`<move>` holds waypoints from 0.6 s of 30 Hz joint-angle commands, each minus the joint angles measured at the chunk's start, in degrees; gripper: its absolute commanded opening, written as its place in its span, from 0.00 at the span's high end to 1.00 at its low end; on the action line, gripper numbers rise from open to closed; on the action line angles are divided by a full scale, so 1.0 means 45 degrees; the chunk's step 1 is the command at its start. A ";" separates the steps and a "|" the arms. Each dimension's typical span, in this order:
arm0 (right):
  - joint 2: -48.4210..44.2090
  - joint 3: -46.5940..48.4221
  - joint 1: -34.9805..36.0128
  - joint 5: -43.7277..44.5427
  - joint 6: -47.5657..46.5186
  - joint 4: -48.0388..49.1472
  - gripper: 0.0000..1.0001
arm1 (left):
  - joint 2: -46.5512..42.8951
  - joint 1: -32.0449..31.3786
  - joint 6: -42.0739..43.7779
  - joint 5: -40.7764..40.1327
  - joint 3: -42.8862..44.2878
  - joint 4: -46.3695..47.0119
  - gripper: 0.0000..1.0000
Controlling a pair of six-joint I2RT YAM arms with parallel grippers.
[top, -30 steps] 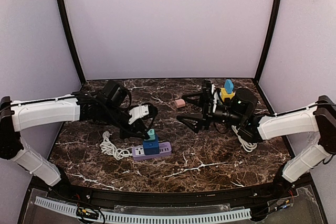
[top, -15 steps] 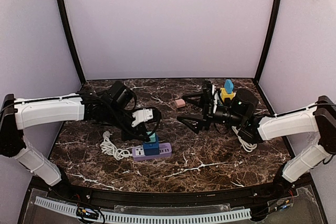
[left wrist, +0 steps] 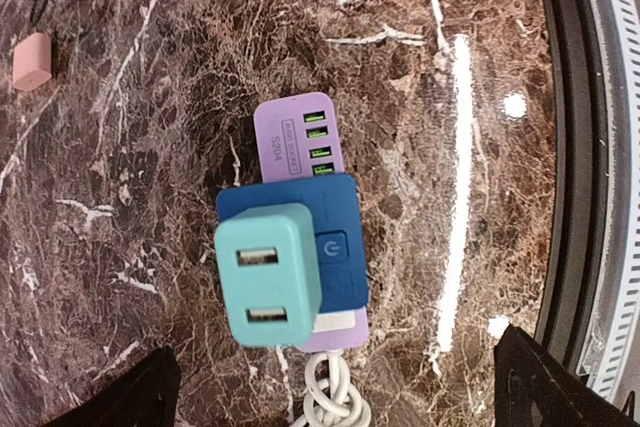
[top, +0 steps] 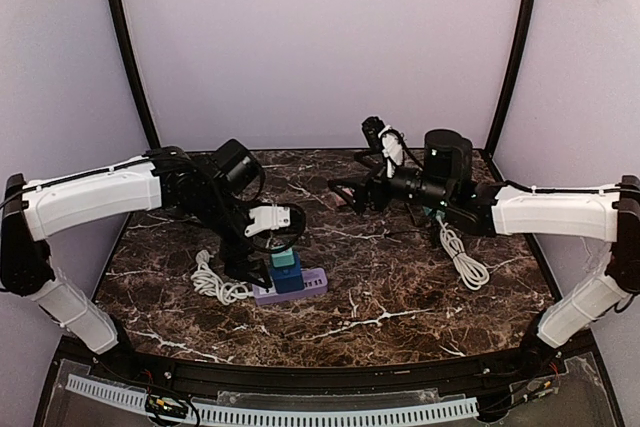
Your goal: Insert the plug
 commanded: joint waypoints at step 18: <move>1.2364 1.8219 -0.3169 -0.1837 -1.3951 -1.7747 0.01 | -0.7651 0.6123 -0.9160 0.3714 -0.7911 0.6792 0.01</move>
